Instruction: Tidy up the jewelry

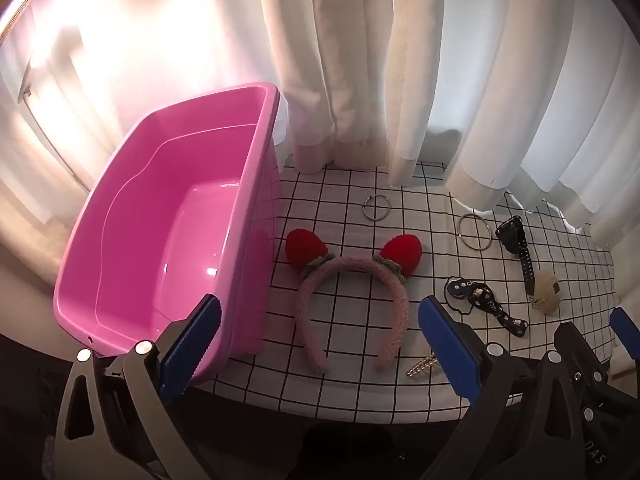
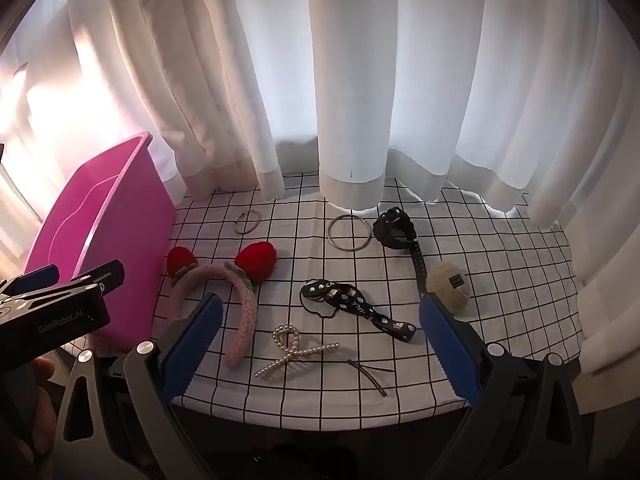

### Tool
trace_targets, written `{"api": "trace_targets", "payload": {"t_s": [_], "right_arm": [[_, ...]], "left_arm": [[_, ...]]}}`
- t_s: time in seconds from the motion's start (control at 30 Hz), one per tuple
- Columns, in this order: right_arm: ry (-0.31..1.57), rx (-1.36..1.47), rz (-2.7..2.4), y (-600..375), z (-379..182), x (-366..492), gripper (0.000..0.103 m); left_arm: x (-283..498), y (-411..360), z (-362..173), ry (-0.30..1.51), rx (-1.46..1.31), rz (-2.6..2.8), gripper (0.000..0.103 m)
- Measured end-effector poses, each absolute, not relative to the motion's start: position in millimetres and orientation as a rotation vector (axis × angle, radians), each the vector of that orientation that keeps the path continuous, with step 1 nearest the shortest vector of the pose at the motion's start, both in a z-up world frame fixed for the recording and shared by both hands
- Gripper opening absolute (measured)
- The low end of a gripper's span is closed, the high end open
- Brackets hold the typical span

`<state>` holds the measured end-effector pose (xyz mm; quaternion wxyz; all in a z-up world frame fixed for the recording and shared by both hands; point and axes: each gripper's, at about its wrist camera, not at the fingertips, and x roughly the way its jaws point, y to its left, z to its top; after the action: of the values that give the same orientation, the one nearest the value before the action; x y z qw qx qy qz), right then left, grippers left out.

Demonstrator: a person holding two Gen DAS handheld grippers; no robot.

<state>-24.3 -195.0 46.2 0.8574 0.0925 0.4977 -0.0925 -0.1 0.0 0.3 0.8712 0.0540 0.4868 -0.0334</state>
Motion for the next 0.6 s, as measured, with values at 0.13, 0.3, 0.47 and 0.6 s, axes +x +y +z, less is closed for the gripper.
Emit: {"api": "trace_targets", "payload": {"t_s": [0.13,0.3,0.47,0.6], "right_arm": [[1.042,0.188,-0.195,-196.8,48.4,-22.7,0.094],[1.038,0.182,-0.194,-190.0,50.0,-26.5,0.094],[1.04,0.187,-0.191,-190.3,51.4,-28.0,0.094],[1.04,0.187,-0.193,-190.0,51.4,-27.7,0.094]], "left_arm": [[-0.7,0.3,1.9,1.008,0.122,-0.066,0.097],[-2.7,7.7,-3.3,1.007,0.112,-0.064,0.097],[-5.1,13.2,0.3,1.008,0.113,-0.055,0.097],[-6.8,13.1,1.6,1.007,0.117,-0.055,0.097]]}}
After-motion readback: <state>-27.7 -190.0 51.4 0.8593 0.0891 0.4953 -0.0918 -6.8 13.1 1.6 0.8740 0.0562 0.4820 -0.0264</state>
